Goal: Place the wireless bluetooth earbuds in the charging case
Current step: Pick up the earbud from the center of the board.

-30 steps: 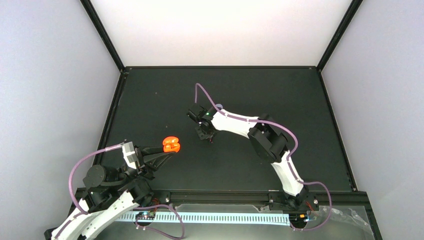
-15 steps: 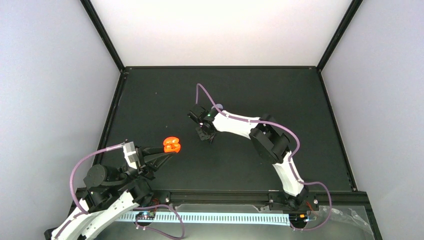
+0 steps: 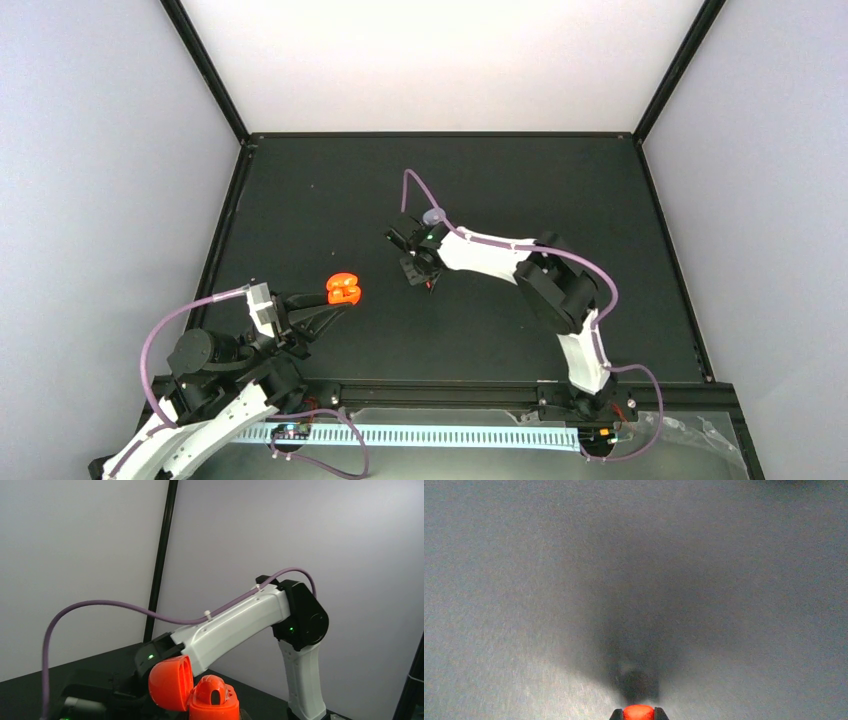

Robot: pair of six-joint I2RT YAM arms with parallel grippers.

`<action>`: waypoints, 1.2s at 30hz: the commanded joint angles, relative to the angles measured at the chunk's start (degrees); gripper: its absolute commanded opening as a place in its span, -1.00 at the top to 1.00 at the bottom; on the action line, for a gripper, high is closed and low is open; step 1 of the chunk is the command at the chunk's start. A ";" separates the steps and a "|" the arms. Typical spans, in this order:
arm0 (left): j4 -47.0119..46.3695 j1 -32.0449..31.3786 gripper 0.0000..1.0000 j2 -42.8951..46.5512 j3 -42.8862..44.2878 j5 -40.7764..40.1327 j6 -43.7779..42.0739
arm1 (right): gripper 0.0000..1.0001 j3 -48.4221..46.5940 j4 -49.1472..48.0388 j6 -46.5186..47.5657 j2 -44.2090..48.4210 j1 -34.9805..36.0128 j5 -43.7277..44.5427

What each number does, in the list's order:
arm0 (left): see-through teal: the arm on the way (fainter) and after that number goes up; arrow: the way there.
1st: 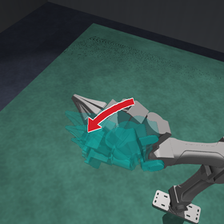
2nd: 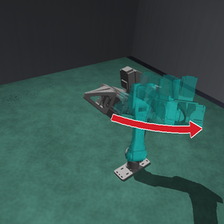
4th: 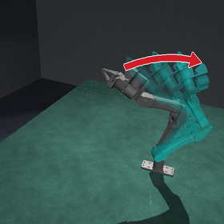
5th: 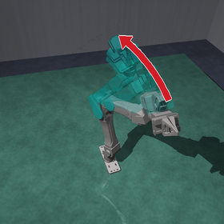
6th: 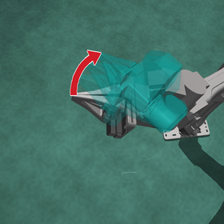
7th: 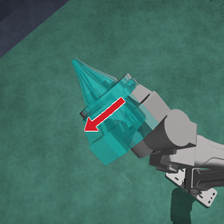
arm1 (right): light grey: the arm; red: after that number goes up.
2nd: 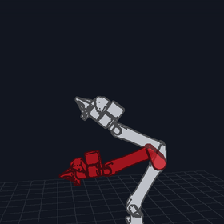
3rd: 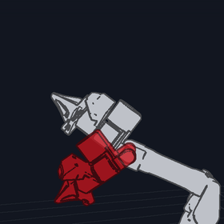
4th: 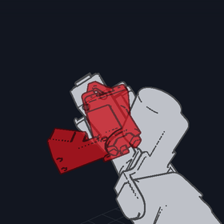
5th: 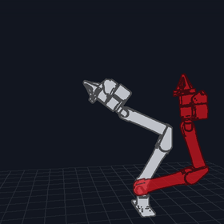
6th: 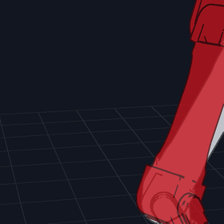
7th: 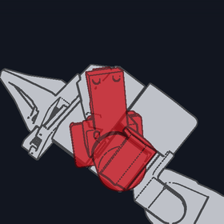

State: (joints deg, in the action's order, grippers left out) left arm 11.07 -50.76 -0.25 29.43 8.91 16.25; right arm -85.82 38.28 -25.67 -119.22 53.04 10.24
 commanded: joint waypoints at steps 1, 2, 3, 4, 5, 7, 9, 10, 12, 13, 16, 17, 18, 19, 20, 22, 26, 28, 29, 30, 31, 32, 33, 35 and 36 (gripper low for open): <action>0.12 -0.35 0.97 8.29 0.83 -1.46 -0.83 | 0.98 3.34 -3.61 -0.24 9.11 0.23 1.42; -0.17 -0.31 0.97 8.29 0.72 -1.64 -1.01 | 0.98 4.44 -4.78 -0.17 11.09 0.23 1.35; -0.52 -0.30 0.97 8.27 0.58 -1.80 -1.23 | 0.98 5.58 -5.87 -0.14 14.17 0.23 1.24; -0.97 -0.31 0.97 8.25 0.41 -2.03 -1.44 | 0.98 6.69 -6.94 0.04 16.71 0.21 1.05; -1.49 -0.30 0.97 8.25 0.21 -2.21 -1.67 | 0.98 7.87 -8.33 0.35 19.37 0.25 0.62; -3.29 -0.31 0.97 8.18 -0.52 -2.56 -2.32 | 0.98 10.76 -11.63 1.01 25.30 0.23 -0.58; -5.45 -0.34 0.97 7.67 -1.33 -2.84 -3.17 | 0.98 13.99 -14.98 2.12 31.55 0.28 -2.22; -6.58 -0.30 0.97 7.27 -1.69 -2.86 -3.50 | 0.98 15.19 -16.47 2.91 34.79 0.23 -3.00; -9.10 -0.30 0.97 5.74 -2.35 -2.77 -4.34 | 0.98 16.40 -18.22 4.81 40.66 0.23 -4.52; -10.59 -0.30 0.97 4.73 -2.60 -2.58 -4.70 | 0.98 16.85 -18.79 5.97 43.22 0.23 -5.33; -15.84 -0.35 0.97 0.48 -3.22 -1.55 -5.65 | 0.98 17.96 -20.66 9.37 50.76 0.23 -8.37; -17.72 -0.31 0.97 -1.07 -3.28 -1.09 -5.82 | 0.98 18.41 -21.56 10.43 53.24 0.23 -9.41; -19.76 -0.30 0.97 -2.85 -3.32 -0.50 -5.87 | 0.98 18.94 -22.67 11.42 55.48 0.25 -10.64; -21.91 -0.30 0.97 -4.56 -3.33 0.05 -5.89 | 0.98 19.68 -24.20 12.35 58.72 0.25 -12.00; -23.99 -0.32 0.97 -6.05 -3.40 0.64 -5.81 | 0.98 20.33 -26.32 13.56 61.08 0.23 -13.34; -28.75 -0.30 0.97 -8.99 -3.90 1.68 -5.39 | 0.98 21.21 -29.39 14.90 64.67 0.33 -15.91; -39.32 -0.27 0.97 -14.54 -5.15 3.03 -3.64 | 0.98 21.24 -34.58 15.81 68.83 0.44 -21.92; -42.78 -0.26 0.97 -17.78 -5.11 3.94 -2.56 | 0.98 20.73 -36.57 16.36 69.86 1.19 -23.90; -44.35 -0.30 0.97 -19.36 -4.90 4.68 -2.16 | 0.98 20.37 -37.23 16.97 70.12 1.95 -24.24; -45.70 -0.34 0.97 -21.28 -4.70 5.28 -1.80 | 0.98 19.76 -37.66 17.57 70.17 2.85 -24.11; -47.15 -0.35 0.97 -22.60 -4.47 5.97 -1.48 | 0.98 18.95 -37.70 18.25 69.99 3.90 -23.84; -48.37 -0.31 0.97 -23.80 -4.21 6.84 -1.22 | 0.98 17.83 -37.48 19.06 69.48 5.25 -23.62; -49.31 -0.30 0.97 -24.66 -3.94 7.39 -1.12 | 0.98 16.79 -37.23 19.89 68.96 6.42 -23.50; -50.24 -0.30 0.97 -25.98 -3.31 8.35 -1.02 | 0.98 14.72 -37.26 21.35 67.67 9.06 -22.99; -50.38 -0.27 0.97 -26.33 -3.05 8.70 -1.04 | 0.98 14.30 -37.35 22.21 67.04 10.36 -22.72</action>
State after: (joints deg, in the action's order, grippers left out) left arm -31.48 -50.76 -24.93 24.29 13.89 14.09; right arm -68.20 3.75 -7.90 -50.43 59.40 -11.73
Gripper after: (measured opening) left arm 0.170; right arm 0.073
